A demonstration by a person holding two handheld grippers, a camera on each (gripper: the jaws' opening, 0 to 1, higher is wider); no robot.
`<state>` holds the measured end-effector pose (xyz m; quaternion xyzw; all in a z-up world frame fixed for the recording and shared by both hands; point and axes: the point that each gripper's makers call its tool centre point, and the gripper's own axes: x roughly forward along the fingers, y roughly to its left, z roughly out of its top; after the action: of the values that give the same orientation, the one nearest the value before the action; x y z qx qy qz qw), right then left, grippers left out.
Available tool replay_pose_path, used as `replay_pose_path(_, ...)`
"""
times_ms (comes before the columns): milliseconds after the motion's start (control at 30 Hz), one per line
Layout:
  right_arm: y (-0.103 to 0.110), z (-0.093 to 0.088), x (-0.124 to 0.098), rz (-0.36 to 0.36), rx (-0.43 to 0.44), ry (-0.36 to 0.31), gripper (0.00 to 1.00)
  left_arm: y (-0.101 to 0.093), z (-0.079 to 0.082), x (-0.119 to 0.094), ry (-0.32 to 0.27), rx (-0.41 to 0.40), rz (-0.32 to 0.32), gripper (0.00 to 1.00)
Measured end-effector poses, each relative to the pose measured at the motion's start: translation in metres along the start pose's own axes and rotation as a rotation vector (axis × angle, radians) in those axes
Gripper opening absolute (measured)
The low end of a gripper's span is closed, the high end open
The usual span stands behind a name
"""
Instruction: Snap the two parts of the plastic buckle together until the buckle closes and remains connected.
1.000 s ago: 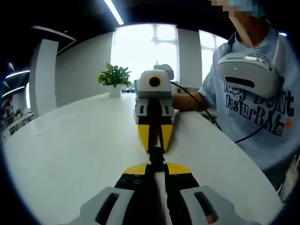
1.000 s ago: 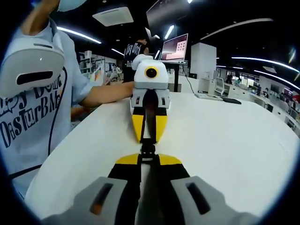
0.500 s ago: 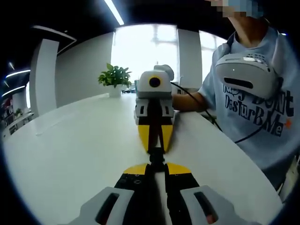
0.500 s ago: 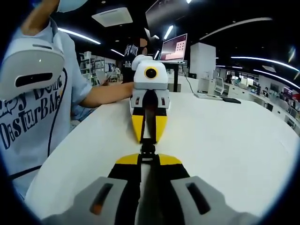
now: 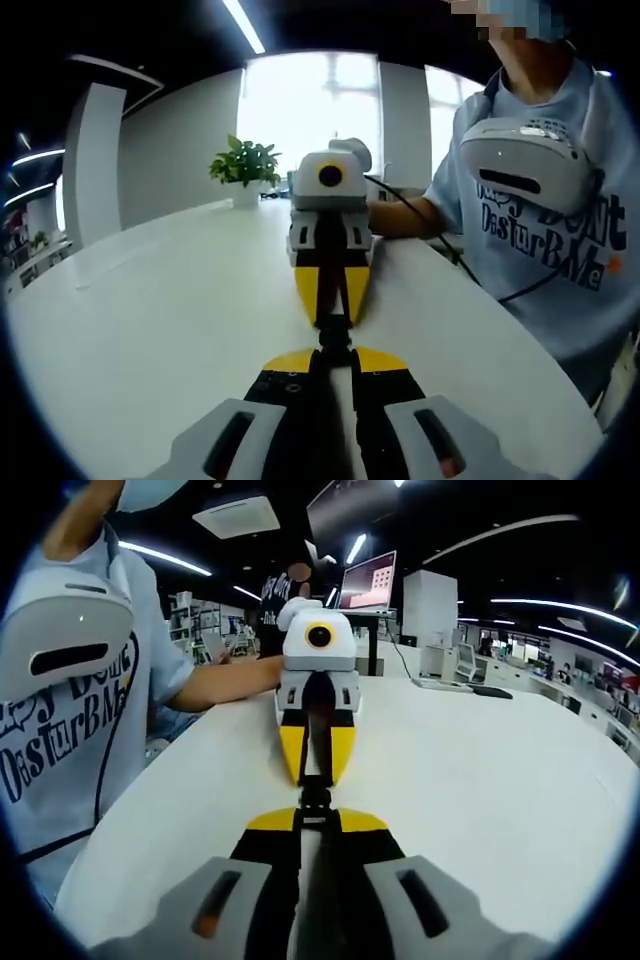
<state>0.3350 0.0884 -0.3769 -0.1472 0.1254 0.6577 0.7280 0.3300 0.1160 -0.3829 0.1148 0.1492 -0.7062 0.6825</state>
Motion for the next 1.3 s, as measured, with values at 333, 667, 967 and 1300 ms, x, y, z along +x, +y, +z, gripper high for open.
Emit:
replay_pose_path(333, 0.0000, 0.0001, -0.0007, -0.004, -0.001, 0.000, 0.12, -0.0007, 0.0005, 0.0006, 0.001, 0.002, 0.001, 0.11)
replay_pose_path(667, -0.0001, 0.0002, -0.0007, -0.005, 0.015, 0.000, 0.13, -0.0005, 0.0008, 0.0008, 0.000, -0.005, 0.001, 0.11)
replay_pose_path(967, 0.0008, 0.0004, -0.0008, -0.008, 0.021, 0.001, 0.13, 0.0003, 0.0005, 0.0003, 0.000, -0.004, 0.002, 0.11)
replay_pose_path(1300, 0.0007, 0.0006, -0.0012, -0.016, 0.024, 0.000, 0.13, -0.0021, 0.0016, 0.0023, 0.002, 0.001, 0.005, 0.11)
